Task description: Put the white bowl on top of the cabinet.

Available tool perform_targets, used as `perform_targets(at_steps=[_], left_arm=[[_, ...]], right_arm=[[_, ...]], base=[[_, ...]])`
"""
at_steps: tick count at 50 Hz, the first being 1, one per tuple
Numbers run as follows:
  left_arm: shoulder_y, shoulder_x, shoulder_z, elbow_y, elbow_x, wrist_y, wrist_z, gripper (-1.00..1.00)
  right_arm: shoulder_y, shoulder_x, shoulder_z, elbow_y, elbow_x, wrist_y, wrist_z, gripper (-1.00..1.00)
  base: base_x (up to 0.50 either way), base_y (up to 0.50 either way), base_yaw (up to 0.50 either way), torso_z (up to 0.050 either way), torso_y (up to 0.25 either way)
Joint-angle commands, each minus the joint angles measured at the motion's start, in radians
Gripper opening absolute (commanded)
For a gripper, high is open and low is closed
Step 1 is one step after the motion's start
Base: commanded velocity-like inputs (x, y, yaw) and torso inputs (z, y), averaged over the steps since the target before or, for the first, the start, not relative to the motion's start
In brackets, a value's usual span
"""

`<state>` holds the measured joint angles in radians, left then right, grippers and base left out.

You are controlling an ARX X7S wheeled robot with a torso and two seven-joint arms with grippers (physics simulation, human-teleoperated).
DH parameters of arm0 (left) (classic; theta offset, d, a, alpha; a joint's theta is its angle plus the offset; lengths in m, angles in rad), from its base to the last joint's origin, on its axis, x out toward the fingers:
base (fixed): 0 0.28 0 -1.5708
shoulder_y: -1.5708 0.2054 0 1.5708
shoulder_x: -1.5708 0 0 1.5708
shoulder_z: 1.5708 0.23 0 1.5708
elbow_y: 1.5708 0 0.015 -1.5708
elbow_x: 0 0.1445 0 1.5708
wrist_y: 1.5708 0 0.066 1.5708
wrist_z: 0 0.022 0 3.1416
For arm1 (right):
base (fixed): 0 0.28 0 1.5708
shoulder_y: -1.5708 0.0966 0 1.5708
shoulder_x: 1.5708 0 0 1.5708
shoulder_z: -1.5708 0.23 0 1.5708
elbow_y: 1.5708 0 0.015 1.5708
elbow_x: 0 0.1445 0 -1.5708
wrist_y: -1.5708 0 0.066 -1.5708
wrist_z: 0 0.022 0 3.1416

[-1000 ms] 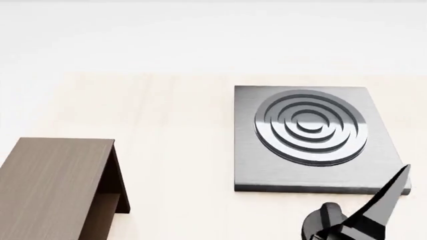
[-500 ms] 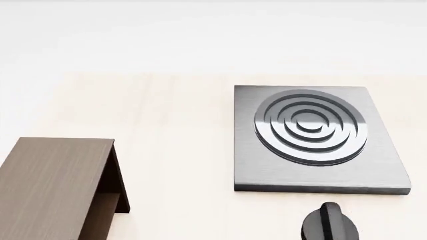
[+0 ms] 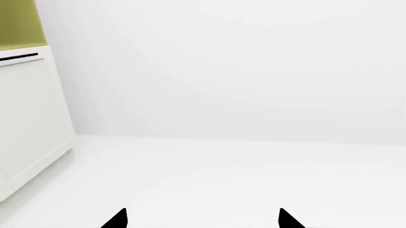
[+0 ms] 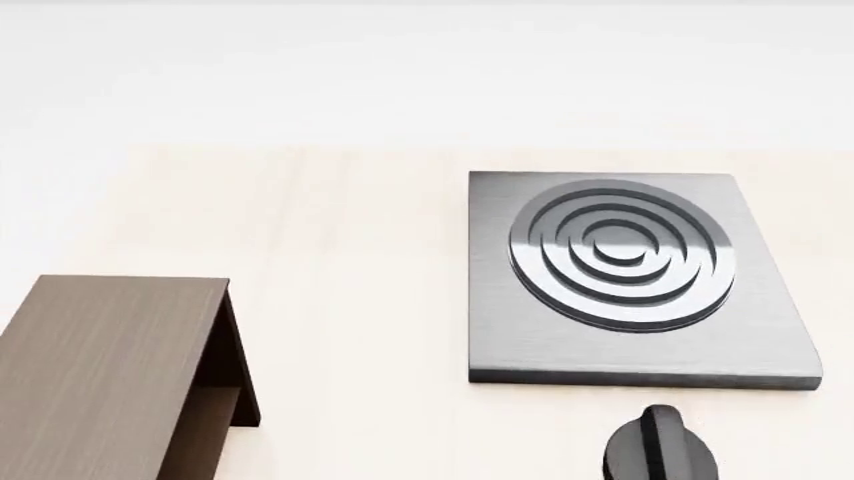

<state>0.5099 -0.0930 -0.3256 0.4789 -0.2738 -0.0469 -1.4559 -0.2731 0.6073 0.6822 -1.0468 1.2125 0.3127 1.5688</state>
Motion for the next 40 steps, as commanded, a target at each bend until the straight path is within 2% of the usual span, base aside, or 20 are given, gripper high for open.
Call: perform_targets(at_steps=[1,12,22,33,40], left_arm=[[0.000,0.000,0.000,-0.005,-0.001,0.002,0.000,1.00],[0.003,0.001,-0.001,-0.003,-0.001,0.003,-0.001,1.00],[0.003,0.000,-0.001,-0.003,-0.001,0.003,-0.001,1.00],[0.003,0.000,-0.001,-0.002,-0.001,0.002,-0.001,1.00],[0.000,-0.001,0.000,-0.003,0.000,-0.001,-0.001,1.00]], right_arm=[[0.093,-0.116,0.186,0.001,0.148,0.217,0.001,1.00],[0.174,-0.231,0.330,0.000,0.227,0.449,0.002,1.00],[0.423,-0.372,0.536,0.003,0.312,0.904,0.002,1.00],[0.628,-0.428,0.538,0.009,0.326,1.233,0.001,1.00],[0.652,-0.444,0.443,0.036,0.289,1.255,0.001,1.00]], base=[[0.00,0.00,0.00,0.000,0.000],[0.00,0.00,0.00,0.000,0.000],[0.00,0.00,0.00,0.000,0.000],[0.00,0.00,0.00,0.000,0.000],[0.00,0.00,0.00,0.000,0.000]])
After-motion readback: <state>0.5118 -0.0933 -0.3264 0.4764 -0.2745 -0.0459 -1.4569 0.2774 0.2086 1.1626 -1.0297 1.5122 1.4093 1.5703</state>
